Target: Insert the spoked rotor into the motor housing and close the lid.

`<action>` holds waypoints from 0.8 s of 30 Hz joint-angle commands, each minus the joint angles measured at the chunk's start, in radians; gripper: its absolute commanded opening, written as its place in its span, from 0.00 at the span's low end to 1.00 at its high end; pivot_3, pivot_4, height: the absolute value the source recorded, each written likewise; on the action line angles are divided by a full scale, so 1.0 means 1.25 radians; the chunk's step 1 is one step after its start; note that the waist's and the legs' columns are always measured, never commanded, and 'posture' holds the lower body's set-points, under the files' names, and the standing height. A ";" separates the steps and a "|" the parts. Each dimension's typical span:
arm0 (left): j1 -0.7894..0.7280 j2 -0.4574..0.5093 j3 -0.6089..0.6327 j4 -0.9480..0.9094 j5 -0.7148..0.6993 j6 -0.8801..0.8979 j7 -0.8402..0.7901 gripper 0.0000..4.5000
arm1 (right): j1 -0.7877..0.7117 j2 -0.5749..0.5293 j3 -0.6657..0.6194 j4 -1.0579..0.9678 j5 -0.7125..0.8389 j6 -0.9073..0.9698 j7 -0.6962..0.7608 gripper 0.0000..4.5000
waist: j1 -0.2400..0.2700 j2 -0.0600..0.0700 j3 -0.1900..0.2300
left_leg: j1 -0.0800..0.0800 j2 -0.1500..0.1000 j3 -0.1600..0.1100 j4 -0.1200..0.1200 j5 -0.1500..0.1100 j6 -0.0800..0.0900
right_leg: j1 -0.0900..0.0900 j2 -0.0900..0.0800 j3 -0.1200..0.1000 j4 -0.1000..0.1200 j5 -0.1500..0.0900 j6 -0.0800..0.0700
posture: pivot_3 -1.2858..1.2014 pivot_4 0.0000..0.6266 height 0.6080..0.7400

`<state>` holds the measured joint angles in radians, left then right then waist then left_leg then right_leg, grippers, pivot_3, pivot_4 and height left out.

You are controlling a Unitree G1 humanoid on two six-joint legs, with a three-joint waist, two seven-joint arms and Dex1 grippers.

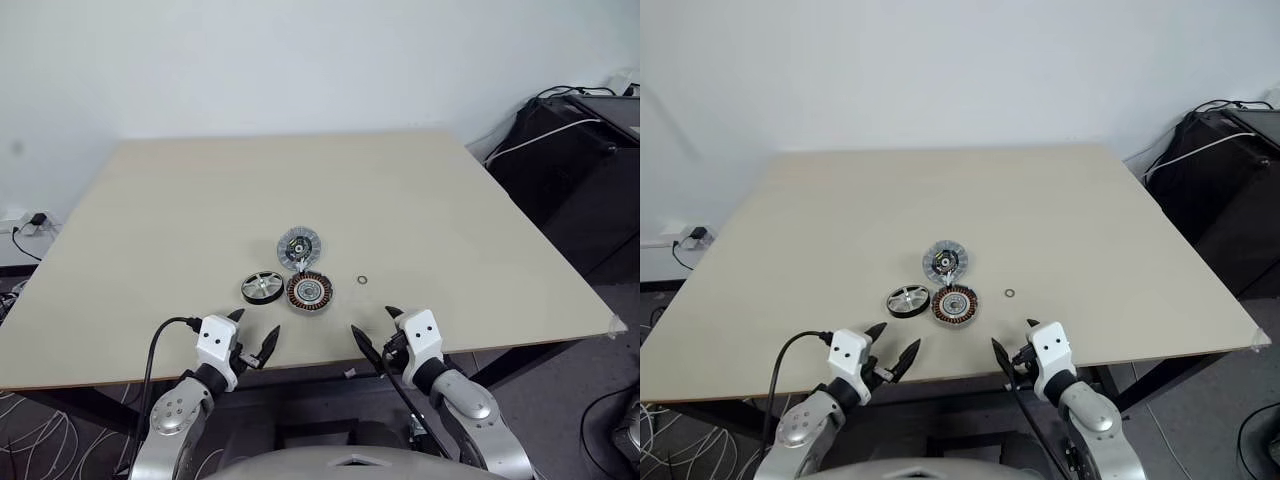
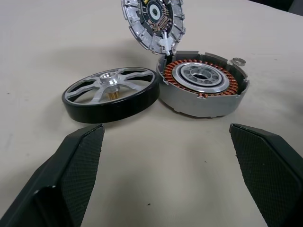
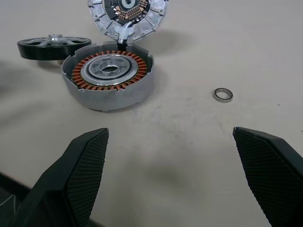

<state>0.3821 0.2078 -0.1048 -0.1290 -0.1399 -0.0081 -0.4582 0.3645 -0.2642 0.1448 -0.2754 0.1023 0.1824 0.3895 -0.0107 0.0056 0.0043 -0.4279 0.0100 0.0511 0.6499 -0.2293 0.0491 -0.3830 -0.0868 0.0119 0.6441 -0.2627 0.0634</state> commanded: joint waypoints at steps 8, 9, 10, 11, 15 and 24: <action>-0.007 0.006 -0.005 -0.040 -0.013 -0.004 -0.012 0.99 | -0.002 0.002 -0.003 -0.004 0.006 -0.020 0.007 1.00 | 0.000 0.000 0.000 | 0.000 0.000 0.000 0.000 0.000 0.000 | 0.000 0.000 0.000 0.000 0.000 0.000 | 0.52 0.00 1.00; -0.007 0.006 -0.005 -0.040 -0.013 -0.005 -0.012 0.99 | -0.003 0.001 -0.003 -0.001 0.003 -0.022 0.006 1.00 | 0.000 0.000 0.000 | 0.000 0.000 0.000 0.000 0.000 0.000 | 0.000 0.000 0.000 0.000 0.000 0.000 | 0.52 0.00 1.00; -0.007 0.006 -0.005 -0.040 -0.012 -0.005 -0.012 0.99 | -0.003 0.001 -0.003 0.002 0.002 -0.023 0.005 1.00 | 0.000 0.000 0.000 | 0.000 0.000 0.000 0.000 0.000 0.000 | 0.000 0.000 0.000 0.000 0.000 0.000 | 0.52 0.00 1.00; -0.007 0.006 -0.005 -0.040 -0.012 -0.005 -0.012 0.99 | -0.006 0.002 -0.004 0.007 -0.005 -0.026 -0.001 1.00 | 0.000 0.000 0.000 | 0.000 0.000 0.000 0.000 0.000 0.000 | 0.000 0.000 0.000 0.000 0.000 0.000 | 0.52 0.00 1.00; -0.005 0.004 -0.006 -0.038 -0.010 -0.006 -0.012 0.99 | -0.033 0.013 -0.009 0.041 -0.035 -0.034 -0.038 1.00 | -0.001 0.000 0.000 | 0.000 0.000 0.000 0.000 0.000 0.000 | 0.000 0.000 0.000 0.000 0.000 0.000 | 0.52 0.00 1.00; -0.018 0.000 -0.009 -0.030 -0.003 -0.007 -0.007 0.99 | -0.247 0.063 -0.014 0.205 -0.106 0.082 -0.132 1.00 | -0.001 0.000 0.000 | 0.000 0.000 0.000 0.000 0.000 0.000 | 0.000 0.001 0.000 0.000 0.000 0.000 | 0.52 0.00 1.00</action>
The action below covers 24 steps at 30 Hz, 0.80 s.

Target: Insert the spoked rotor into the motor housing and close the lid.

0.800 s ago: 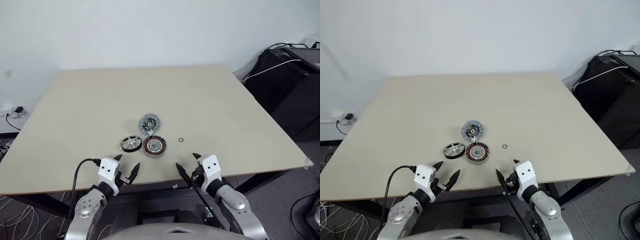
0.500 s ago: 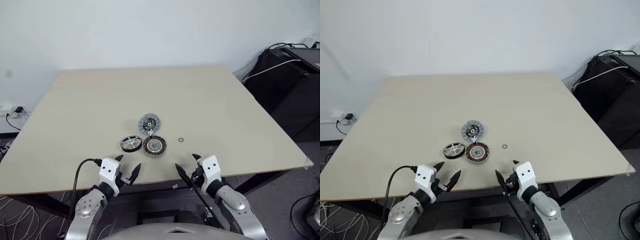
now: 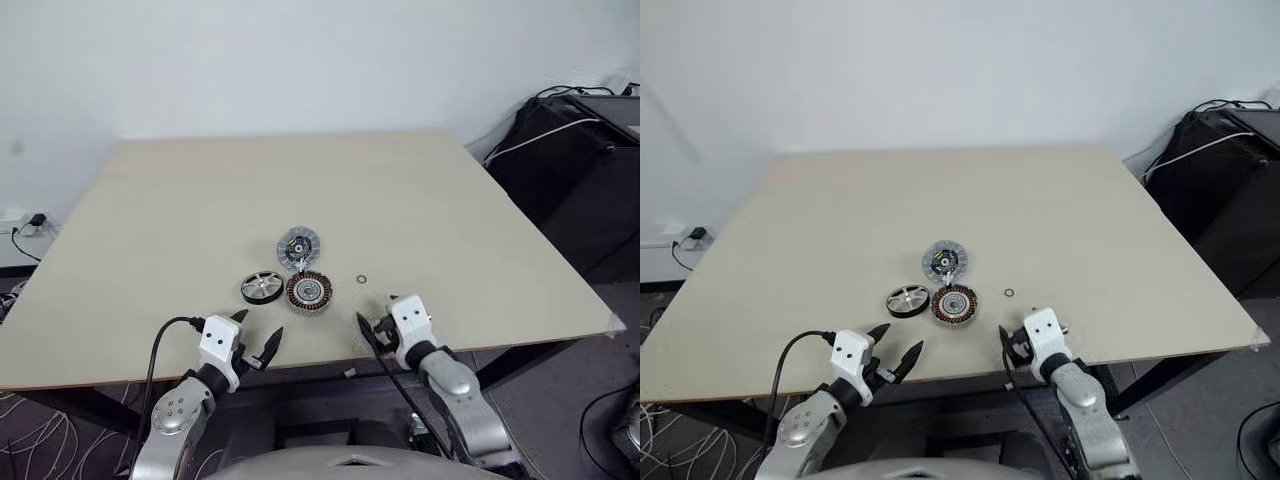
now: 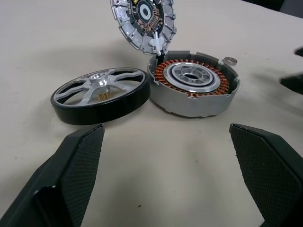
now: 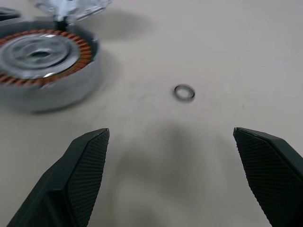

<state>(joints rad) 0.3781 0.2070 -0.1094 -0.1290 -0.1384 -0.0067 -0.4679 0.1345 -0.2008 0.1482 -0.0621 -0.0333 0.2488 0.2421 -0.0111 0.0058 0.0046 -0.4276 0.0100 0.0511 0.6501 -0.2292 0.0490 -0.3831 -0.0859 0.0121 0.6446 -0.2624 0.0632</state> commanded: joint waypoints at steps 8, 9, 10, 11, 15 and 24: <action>-0.014 -0.003 -0.005 -0.031 0.004 -0.016 0.016 0.99 | -0.225 0.049 -0.064 0.223 0.026 0.039 -0.033 1.00 | -0.002 0.000 0.000 | 0.000 0.000 0.000 0.001 0.000 0.000 | 0.001 0.005 0.000 0.000 0.000 0.000 | 0.52 0.00 1.00; -0.013 -0.004 -0.005 -0.031 0.004 -0.017 0.017 0.99 | -0.241 0.051 -0.067 0.246 0.026 0.034 -0.035 1.00 | -0.002 0.000 0.000 | 0.000 0.000 0.000 0.001 0.000 0.000 | 0.001 0.005 0.001 0.000 0.000 0.000 | 0.52 0.00 1.00; -0.013 -0.004 -0.006 -0.031 0.004 -0.017 0.019 0.99 | -0.254 0.054 -0.071 0.266 0.028 0.029 -0.037 1.00 | -0.003 0.000 0.000 | 0.000 0.000 0.000 0.001 0.000 0.000 | 0.001 0.005 0.001 0.000 0.000 0.000 | 0.52 0.00 1.00; -0.012 -0.004 -0.006 -0.032 0.004 -0.017 0.020 0.99 | -0.267 0.057 -0.075 0.285 0.030 0.024 -0.039 1.00 | -0.003 0.001 0.000 | 0.000 0.000 0.000 0.001 0.000 0.000 | 0.001 0.005 0.001 0.000 0.000 0.000 | 0.52 0.00 1.00; -0.011 -0.005 -0.007 -0.032 0.008 -0.018 0.028 0.99 | -0.303 0.075 -0.084 0.342 0.037 0.011 -0.045 1.00 | -0.006 0.001 0.000 | 0.001 0.000 0.000 0.001 0.000 0.000 | 0.001 0.006 0.001 0.000 0.000 0.000 | 0.52 0.00 1.00; -0.006 -0.007 -0.010 -0.035 0.008 -0.019 0.029 0.99 | -0.341 0.095 -0.071 0.416 0.029 -0.014 -0.042 1.00 | -0.012 0.002 0.000 | 0.002 0.000 0.001 0.001 0.001 0.001 | 0.002 0.006 0.001 0.001 0.000 0.000 | 0.52 0.00 1.00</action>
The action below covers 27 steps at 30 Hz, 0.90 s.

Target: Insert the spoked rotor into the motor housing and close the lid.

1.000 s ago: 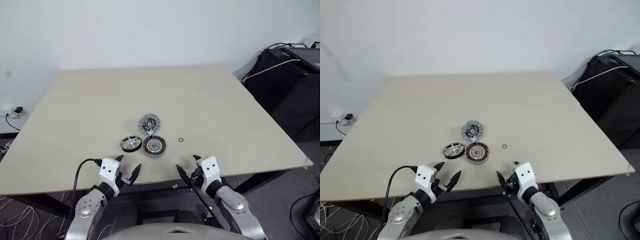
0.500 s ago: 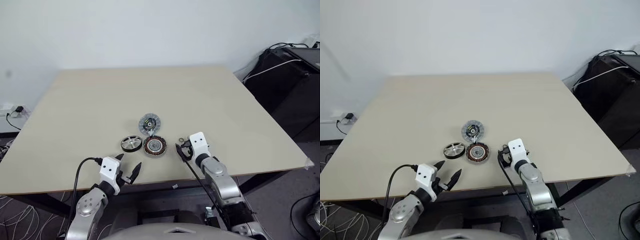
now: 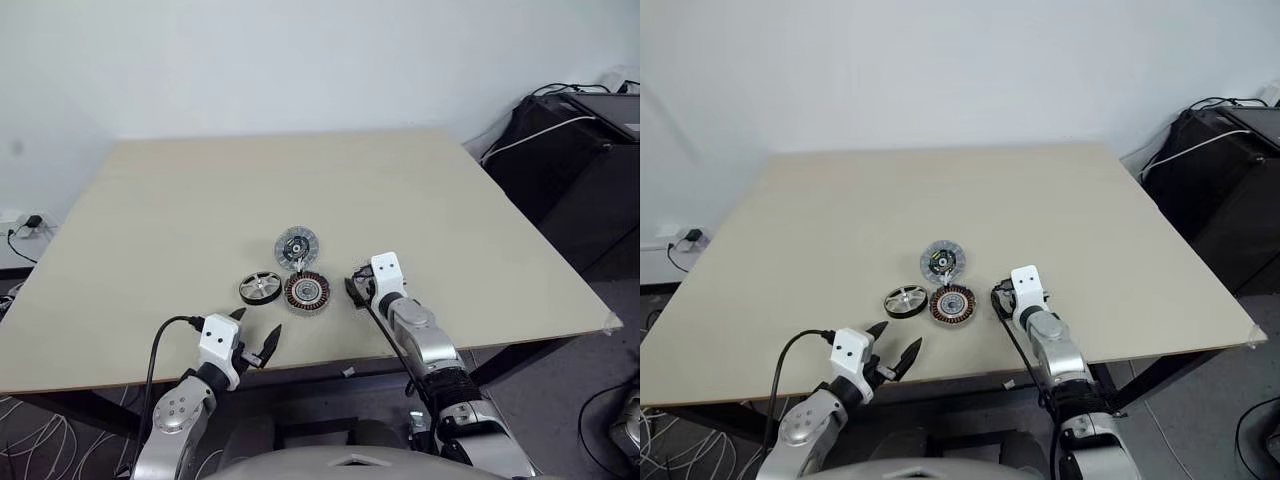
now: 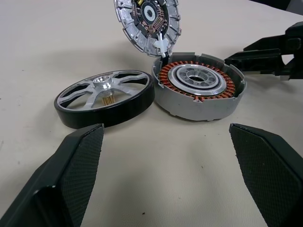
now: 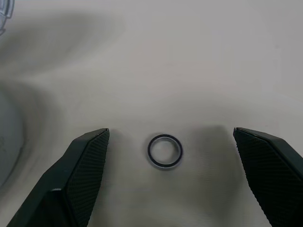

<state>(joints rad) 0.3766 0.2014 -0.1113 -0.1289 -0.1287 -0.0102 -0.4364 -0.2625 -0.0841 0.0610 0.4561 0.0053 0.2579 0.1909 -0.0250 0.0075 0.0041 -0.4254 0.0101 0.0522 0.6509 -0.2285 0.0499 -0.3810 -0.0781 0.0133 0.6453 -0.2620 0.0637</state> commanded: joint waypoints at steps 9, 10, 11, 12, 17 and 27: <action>-0.002 -0.003 -0.009 -0.038 0.001 -0.017 0.010 1.00 | -0.012 0.001 0.006 0.026 -0.006 -0.029 0.006 0.45 | -0.001 0.001 0.000 | 0.004 0.000 0.000 0.000 0.000 0.000 | 0.004 -0.001 0.000 0.000 0.000 0.000 | 0.52 0.00 1.00; -0.003 -0.003 -0.009 -0.038 0.000 -0.017 0.010 1.00 | -0.009 0.001 0.008 0.023 -0.006 -0.027 0.007 0.38 | 0.000 0.001 0.000 | 0.004 0.000 0.000 0.000 0.000 0.000 | 0.004 -0.001 0.000 0.000 0.000 0.000 | 0.52 0.00 1.00; -0.003 -0.002 -0.010 -0.038 0.000 -0.017 0.010 1.00 | -0.006 0.001 0.009 0.019 -0.005 -0.025 0.009 0.29 | 0.000 0.001 0.000 | 0.004 0.000 0.000 0.000 0.000 0.000 | 0.004 -0.001 0.000 0.000 0.000 0.000 | 0.52 0.00 1.00; -0.004 -0.002 -0.010 -0.037 0.000 -0.017 0.010 1.00 | 0.001 0.001 0.013 0.009 -0.005 -0.021 0.013 0.23 | 0.000 0.001 0.000 | 0.005 0.000 0.000 0.000 0.000 0.000 | 0.004 -0.001 0.000 0.000 0.000 0.000 | 0.52 0.00 1.00; -0.007 -0.001 -0.012 -0.035 -0.001 -0.016 0.010 1.00 | 0.036 -0.002 0.036 -0.090 -0.001 -0.002 0.040 0.15 | 0.000 0.002 0.000 | 0.004 0.000 0.000 -0.001 0.000 0.000 | 0.003 -0.003 0.001 0.000 0.000 0.000 | 0.52 0.00 1.00; -0.012 0.000 -0.014 -0.030 -0.003 -0.013 0.010 1.00 | 0.084 0.021 0.137 -0.331 0.026 0.109 0.131 0.15 | -0.003 0.003 0.001 | 0.004 0.000 0.000 -0.002 0.000 0.000 | 0.001 -0.004 0.002 0.000 0.000 0.000 | 0.52 0.00 1.00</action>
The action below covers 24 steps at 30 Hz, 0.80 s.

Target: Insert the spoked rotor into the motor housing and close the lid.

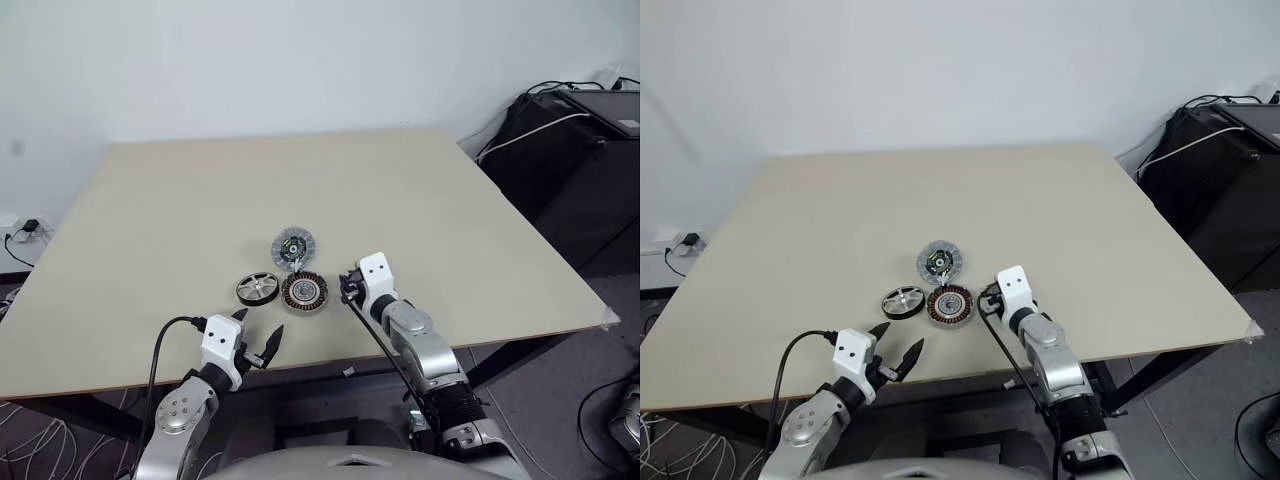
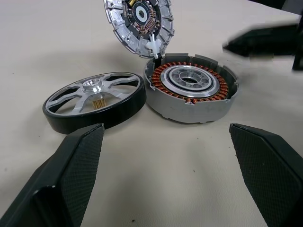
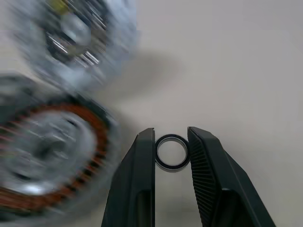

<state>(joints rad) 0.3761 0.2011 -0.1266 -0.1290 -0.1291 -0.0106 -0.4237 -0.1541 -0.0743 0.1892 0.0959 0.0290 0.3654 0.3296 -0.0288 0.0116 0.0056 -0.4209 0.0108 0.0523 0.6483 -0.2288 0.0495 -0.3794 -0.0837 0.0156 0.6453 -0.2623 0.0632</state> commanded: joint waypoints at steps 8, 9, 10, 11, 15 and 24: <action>-0.005 -0.002 -0.003 -0.034 -0.003 -0.014 0.004 1.00 | -0.035 0.031 0.109 0.015 -0.012 0.027 0.047 0.15 | 0.001 -0.001 0.001 | -0.001 0.000 0.000 0.000 0.000 0.000 | -0.001 -0.001 0.000 0.000 0.000 0.000 | 0.52 0.00 1.00; -0.003 -0.003 -0.002 -0.035 -0.003 -0.015 0.006 1.00 | -0.042 0.032 0.113 0.028 -0.013 0.023 0.048 0.15 | 0.001 -0.002 0.001 | -0.002 0.000 0.000 0.000 0.000 0.000 | -0.001 -0.001 0.000 0.000 0.000 0.000 | 0.52 0.00 1.00; -0.002 -0.002 -0.003 -0.036 -0.003 -0.015 0.006 1.00 | -0.047 0.033 0.114 0.037 -0.014 0.020 0.049 0.15 | 0.001 -0.002 0.001 | -0.002 0.000 0.000 0.000 0.000 0.000 | -0.002 -0.001 0.000 0.000 0.000 0.000 | 0.52 0.00 1.00; 0.000 -0.002 -0.002 -0.037 -0.003 -0.016 0.007 1.00 | -0.053 0.035 0.113 0.049 -0.015 0.016 0.049 0.15 | 0.001 -0.002 0.001 | -0.002 0.000 0.000 0.000 0.000 0.000 | -0.002 -0.001 0.000 0.000 0.000 0.000 | 0.52 0.00 1.00; 0.007 -0.002 0.001 -0.041 -0.004 -0.018 0.011 1.00 | -0.076 0.039 0.108 0.088 -0.015 0.003 0.051 0.15 | 0.001 -0.002 0.001 | -0.003 0.000 0.000 0.000 0.000 0.000 | -0.003 -0.001 0.000 0.000 0.000 0.000 | 0.52 0.00 1.00; 0.009 -0.003 0.001 -0.041 -0.004 -0.022 0.014 1.00 | -0.093 0.038 0.102 0.140 -0.017 -0.019 0.049 0.15 | 0.000 -0.002 0.001 | -0.004 -0.001 0.000 0.000 0.000 0.000 | -0.004 -0.001 -0.001 0.000 0.000 0.000 | 0.52 0.00 1.00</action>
<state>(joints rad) 0.3934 0.1997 -0.1273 -0.1291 -0.1292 -0.0137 -0.4088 -0.2531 -0.0311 0.3325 0.2730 0.0079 0.3561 0.3914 -0.0284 0.0094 0.0070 -0.4260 0.0101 0.0524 0.6478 -0.2289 0.0494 -0.3843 -0.0854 0.0149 0.6449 -0.2622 0.0631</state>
